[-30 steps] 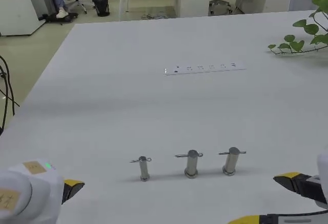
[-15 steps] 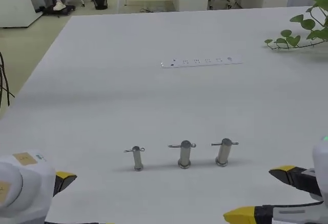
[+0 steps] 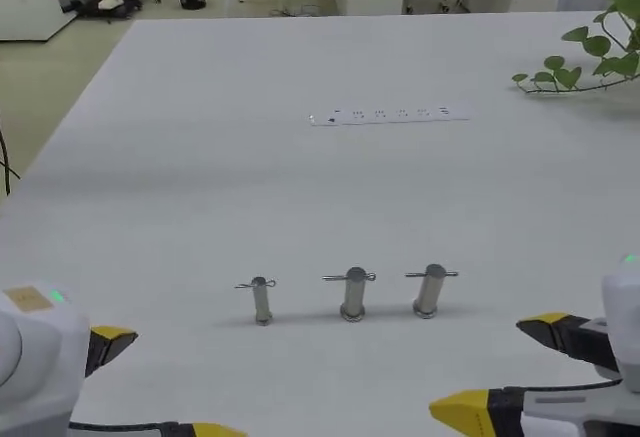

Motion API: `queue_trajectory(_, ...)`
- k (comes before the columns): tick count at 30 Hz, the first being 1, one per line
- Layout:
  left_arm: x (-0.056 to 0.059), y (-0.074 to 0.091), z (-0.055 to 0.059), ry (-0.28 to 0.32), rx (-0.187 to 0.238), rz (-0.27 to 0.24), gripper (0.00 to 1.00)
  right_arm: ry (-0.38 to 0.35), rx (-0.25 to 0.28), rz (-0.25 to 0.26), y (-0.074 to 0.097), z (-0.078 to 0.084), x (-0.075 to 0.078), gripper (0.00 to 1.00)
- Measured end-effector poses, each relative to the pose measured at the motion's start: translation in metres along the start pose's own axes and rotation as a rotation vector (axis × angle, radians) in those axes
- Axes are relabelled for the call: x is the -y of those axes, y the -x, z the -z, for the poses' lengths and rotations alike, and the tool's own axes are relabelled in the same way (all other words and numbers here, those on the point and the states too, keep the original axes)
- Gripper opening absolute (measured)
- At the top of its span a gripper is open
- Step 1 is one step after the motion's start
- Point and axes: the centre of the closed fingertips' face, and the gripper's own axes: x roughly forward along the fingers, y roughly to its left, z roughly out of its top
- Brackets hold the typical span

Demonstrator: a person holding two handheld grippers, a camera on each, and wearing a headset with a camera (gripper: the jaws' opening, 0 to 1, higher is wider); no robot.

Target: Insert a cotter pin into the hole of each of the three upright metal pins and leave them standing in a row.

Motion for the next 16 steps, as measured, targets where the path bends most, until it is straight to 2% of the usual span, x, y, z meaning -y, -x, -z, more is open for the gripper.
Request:
queue_trajectory(8,0.0039,-0.0006,0.0032,-0.010,-0.007,0.012,0.88,0.021,-0.024,0.008,0.0016,0.0015,-0.0010,0.84)
queue_trajectory(14,0.0027,-0.0003,0.0064,-0.016,-0.019,0.006,0.86,0.031,-0.038,0.008,0.0010,0.0037,-0.0016,0.81)
queue_trajectory(16,0.0024,0.0000,0.0059,-0.015,-0.014,0.007,0.83,0.062,-0.034,0.018,0.0013,0.0024,-0.0006,0.76)
